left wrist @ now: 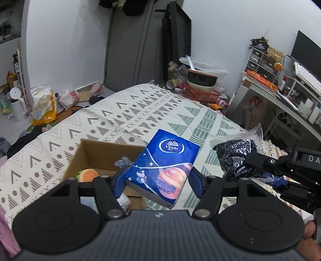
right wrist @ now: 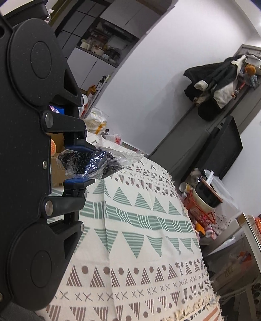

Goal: Organize soft objects
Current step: 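Carry the tissue pack and black bag over the box with both tools, then open both tools to drop the tissue pack and black bag into the box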

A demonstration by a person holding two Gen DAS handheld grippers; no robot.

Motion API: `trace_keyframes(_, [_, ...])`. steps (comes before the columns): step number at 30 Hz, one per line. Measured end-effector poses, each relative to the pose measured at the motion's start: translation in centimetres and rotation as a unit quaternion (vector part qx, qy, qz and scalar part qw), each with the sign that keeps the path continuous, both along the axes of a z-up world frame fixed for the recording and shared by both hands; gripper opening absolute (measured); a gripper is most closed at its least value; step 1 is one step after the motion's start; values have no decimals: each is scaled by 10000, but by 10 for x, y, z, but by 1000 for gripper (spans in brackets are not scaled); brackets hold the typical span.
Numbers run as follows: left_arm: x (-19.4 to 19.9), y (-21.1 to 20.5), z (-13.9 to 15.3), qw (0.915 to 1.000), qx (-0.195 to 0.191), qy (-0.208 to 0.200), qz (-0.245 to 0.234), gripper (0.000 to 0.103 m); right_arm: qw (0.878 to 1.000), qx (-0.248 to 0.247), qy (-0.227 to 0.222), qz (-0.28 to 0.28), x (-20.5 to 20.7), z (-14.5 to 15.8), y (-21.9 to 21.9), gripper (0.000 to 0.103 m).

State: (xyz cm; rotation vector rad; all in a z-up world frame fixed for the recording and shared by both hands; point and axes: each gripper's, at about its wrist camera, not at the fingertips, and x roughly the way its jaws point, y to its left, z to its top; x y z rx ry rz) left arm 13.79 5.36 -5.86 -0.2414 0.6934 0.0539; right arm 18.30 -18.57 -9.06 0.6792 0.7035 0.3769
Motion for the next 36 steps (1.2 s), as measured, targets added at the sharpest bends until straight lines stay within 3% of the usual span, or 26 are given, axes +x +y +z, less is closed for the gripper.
trace_keyframes(11, [4,49,-11,9992,-210,-11,344,64,9996,-149,-21,253,3,2,40,25])
trace_keyframes(22, [30,85,-41,9971,-546,26,530,64,9978,-418,105,504,18,-4,82,25])
trace_keyframes(30, [37,115,-70,9919,-1142,-42,556,67,9954,-682,256,629,32,-18,116,26])
trace_keyframes(36, [32,131,-70,9880,-1304,-186,803,71,9935,-745,467,730,40,-34,137,26])
